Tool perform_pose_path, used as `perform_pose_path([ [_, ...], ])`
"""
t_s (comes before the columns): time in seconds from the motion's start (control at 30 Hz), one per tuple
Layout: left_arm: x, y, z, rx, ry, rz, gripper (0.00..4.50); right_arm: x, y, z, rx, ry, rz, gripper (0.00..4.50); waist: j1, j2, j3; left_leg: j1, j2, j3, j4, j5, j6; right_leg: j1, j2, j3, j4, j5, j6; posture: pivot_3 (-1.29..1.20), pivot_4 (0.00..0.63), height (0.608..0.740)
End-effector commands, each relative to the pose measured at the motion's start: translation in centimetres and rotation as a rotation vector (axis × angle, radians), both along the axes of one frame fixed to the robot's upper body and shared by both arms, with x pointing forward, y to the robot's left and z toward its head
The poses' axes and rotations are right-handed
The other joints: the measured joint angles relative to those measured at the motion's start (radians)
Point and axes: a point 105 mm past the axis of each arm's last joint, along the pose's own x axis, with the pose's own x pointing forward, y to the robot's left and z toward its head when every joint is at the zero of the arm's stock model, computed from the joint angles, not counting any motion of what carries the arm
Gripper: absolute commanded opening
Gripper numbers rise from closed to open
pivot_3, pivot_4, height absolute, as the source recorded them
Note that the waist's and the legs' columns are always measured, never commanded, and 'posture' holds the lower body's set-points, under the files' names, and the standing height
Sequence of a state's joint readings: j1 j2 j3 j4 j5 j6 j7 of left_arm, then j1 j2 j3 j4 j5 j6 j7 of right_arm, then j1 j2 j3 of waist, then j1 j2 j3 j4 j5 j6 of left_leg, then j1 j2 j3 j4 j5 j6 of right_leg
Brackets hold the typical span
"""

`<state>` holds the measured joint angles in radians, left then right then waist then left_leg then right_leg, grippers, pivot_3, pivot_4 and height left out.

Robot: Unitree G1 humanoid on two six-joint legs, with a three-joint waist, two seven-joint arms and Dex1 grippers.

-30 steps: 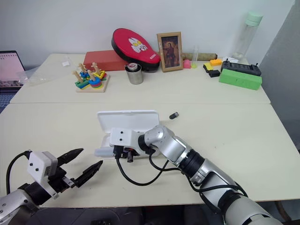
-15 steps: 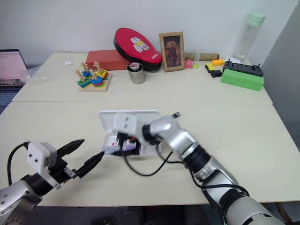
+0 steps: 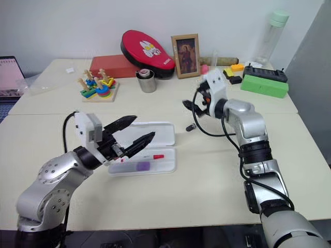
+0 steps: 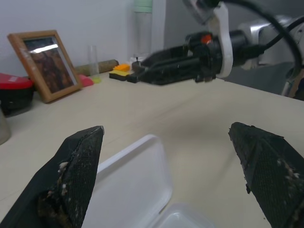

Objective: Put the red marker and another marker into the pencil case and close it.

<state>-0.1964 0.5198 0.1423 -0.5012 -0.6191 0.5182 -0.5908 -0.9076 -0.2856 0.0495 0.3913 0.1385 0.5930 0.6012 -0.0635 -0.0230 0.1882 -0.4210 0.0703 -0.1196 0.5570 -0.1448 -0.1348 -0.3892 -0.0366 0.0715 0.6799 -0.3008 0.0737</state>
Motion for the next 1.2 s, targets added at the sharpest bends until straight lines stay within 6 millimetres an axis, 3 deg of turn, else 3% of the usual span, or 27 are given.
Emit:
perform_pose_path([
  [0.03, 0.2, -1.0, 0.6, 0.006, -0.035, -0.037, 4.50, 0.1, 0.5, -1.8, -0.007, -0.004, -0.001, 4.42, -0.004, 0.000, 0.000, 0.000, 0.000, 0.000, 0.000, 0.000, 0.000, 0.000, 0.000, 0.000, 0.000, 0.000, 0.000, 0.00, 0.150, 0.740],
  [0.13, 0.2, -0.9, 0.6, 0.007, -0.034, -0.044, 4.50, 0.1, 0.9, -3.5, 0.011, 0.037, -0.011, 4.42, -0.010, 0.001, 0.000, 0.000, 0.000, 0.000, 0.000, 0.000, 0.000, 0.000, 0.000, 0.000, 0.000, 0.000, 0.000, 0.00, 0.150, 0.740],
  [0.3, 0.1, -0.7, 0.8, 0.010, -0.039, -0.045, 4.50, -0.4, 2.0, -4.6, 0.011, 0.057, 0.018, 4.42, -0.011, 0.001, 0.000, 0.000, 0.000, 0.000, 0.000, 0.000, 0.000, 0.000, 0.000, 0.000, 0.000, 0.000, 0.000, 0.00, 0.150, 0.740],
  [0.63, 0.0, -0.9, 0.7, 0.005, -0.038, -0.035, 4.50, -0.8, 2.7, -8.0, -0.132, 0.117, 0.028, 4.42, -0.011, 0.001, 0.000, 0.000, 0.000, 0.000, 0.001, 0.000, 0.000, 0.001, 0.000, 0.000, 0.000, 0.000, 0.000, 0.00, 0.150, 0.740],
  [1.0, 0.1, -1.0, 0.5, -0.001, -0.038, -0.034, 4.50, 0.1, 1.6, -7.4, -0.093, 0.111, -0.031, 1.74, -0.011, 0.001, 0.000, 0.001, 0.000, 0.000, 0.001, 0.000, 0.000, 0.002, 0.000, 0.000, 0.000, 0.000, 0.000, 0.00, 0.150, 0.740],
  [1.07, 0.1, -1.1, 0.5, -0.001, -0.038, -0.035, 4.50, 0.3, 1.4, -6.5, -0.076, 0.073, -0.035, 1.52, -0.011, 0.001, 0.000, 0.001, 0.000, 0.000, 0.001, 0.000, 0.000, 0.002, 0.000, 0.000, 0.000, 0.000, 0.000, 0.00, 0.150, 0.740],
  [1.2, -0.3, -0.2, 0.2, 0.011, -0.028, -0.013, 4.50, 0.6, -0.4, -1.8, 0.021, -0.071, -0.014, 1.44, -0.010, 0.001, 0.000, 0.001, 0.000, 0.000, 0.001, 0.000, 0.000, 0.002, 0.000, 0.000, 0.000, 0.000, 0.000, 0.00, 0.150, 0.740],
])
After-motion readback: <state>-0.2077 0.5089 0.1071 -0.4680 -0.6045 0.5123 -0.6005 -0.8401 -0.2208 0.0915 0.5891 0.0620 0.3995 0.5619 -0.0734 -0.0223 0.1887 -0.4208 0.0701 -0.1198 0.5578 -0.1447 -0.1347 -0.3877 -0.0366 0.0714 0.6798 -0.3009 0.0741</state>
